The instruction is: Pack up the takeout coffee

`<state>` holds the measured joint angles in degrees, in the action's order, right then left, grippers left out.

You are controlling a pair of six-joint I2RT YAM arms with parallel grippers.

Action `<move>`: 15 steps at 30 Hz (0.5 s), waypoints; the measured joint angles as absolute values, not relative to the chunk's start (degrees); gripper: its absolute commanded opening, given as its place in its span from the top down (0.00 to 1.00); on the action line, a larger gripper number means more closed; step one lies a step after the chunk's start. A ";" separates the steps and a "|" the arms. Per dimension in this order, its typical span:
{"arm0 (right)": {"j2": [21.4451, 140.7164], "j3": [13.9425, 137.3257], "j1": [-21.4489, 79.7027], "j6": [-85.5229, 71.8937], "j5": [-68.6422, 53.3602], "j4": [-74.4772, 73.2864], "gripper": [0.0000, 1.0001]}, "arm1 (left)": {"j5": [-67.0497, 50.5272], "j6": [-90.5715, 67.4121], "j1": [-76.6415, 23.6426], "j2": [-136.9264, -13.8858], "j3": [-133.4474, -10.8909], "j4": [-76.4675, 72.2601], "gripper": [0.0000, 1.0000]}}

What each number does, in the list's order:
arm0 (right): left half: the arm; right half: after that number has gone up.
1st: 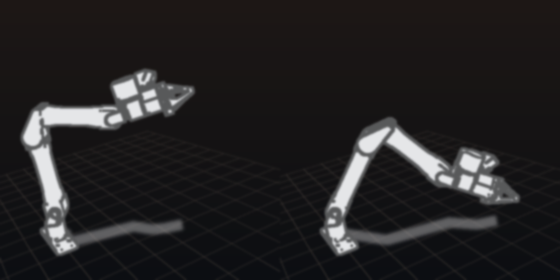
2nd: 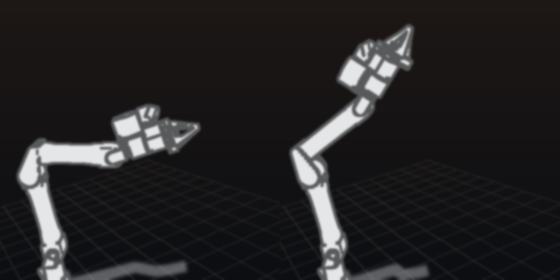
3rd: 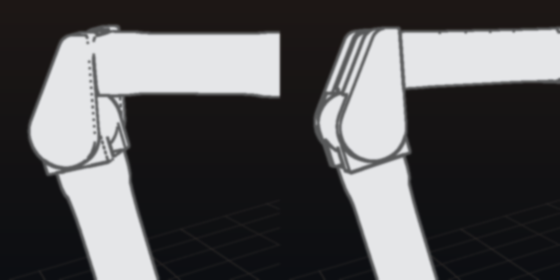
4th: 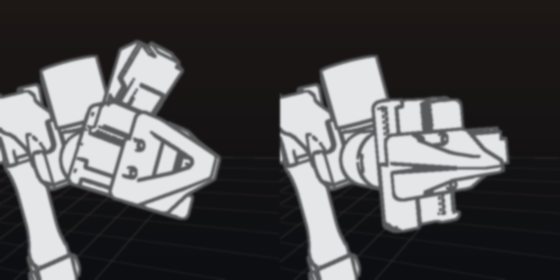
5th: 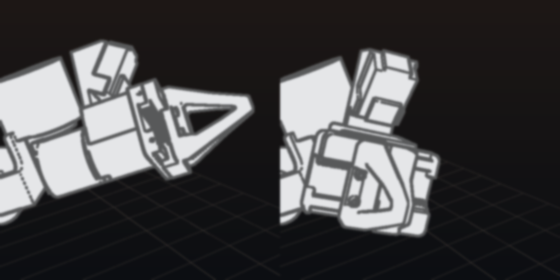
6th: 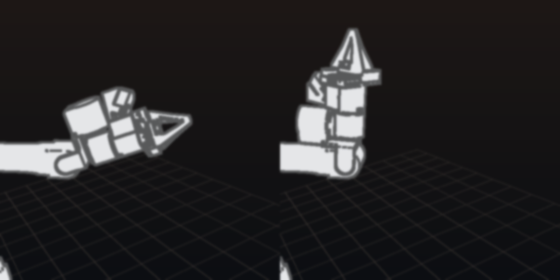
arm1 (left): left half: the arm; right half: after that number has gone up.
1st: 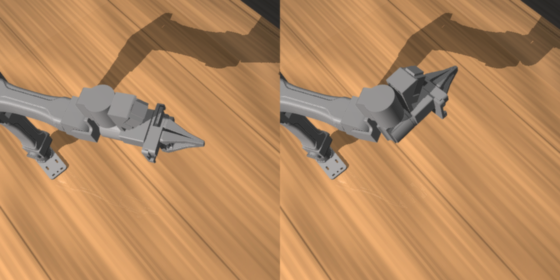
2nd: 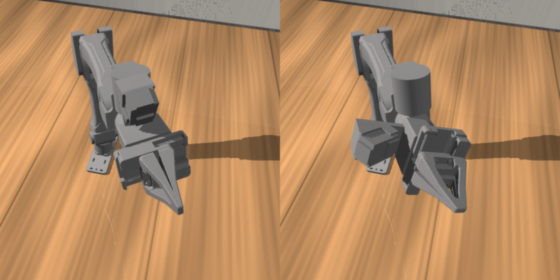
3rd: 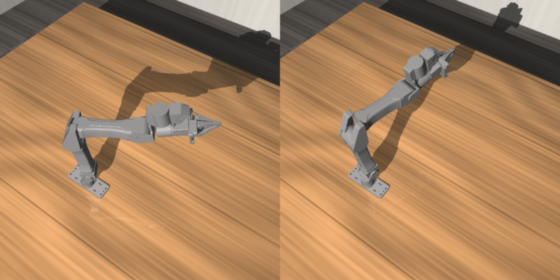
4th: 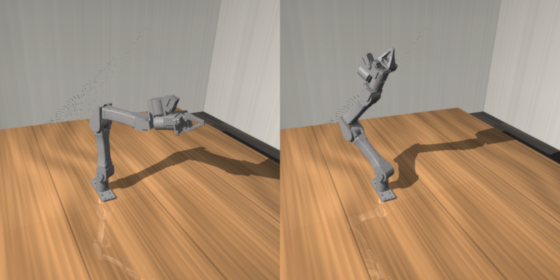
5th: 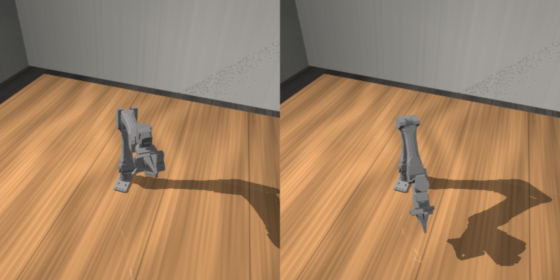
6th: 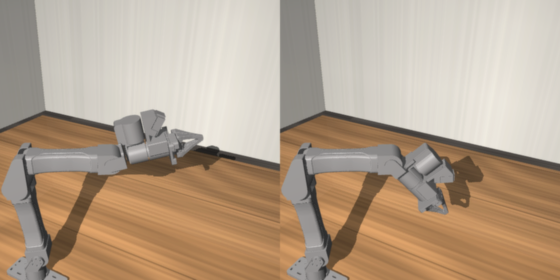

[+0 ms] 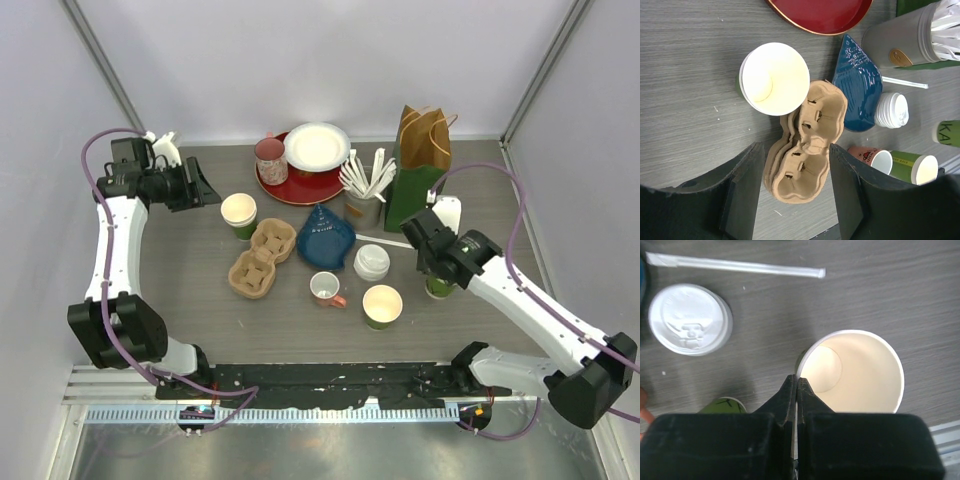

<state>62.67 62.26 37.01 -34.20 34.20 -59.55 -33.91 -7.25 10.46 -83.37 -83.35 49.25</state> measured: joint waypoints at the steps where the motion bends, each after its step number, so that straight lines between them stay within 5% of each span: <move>1: 63.11 60.66 36.62 -34.72 33.76 -58.59 0.99 | -33.93 -7.07 10.44 -83.29 -83.35 49.39 0.41; 15: 63.75 48.69 34.85 -39.00 28.75 -47.97 0.99 | -34.24 -6.72 10.35 -83.11 -83.11 50.06 0.41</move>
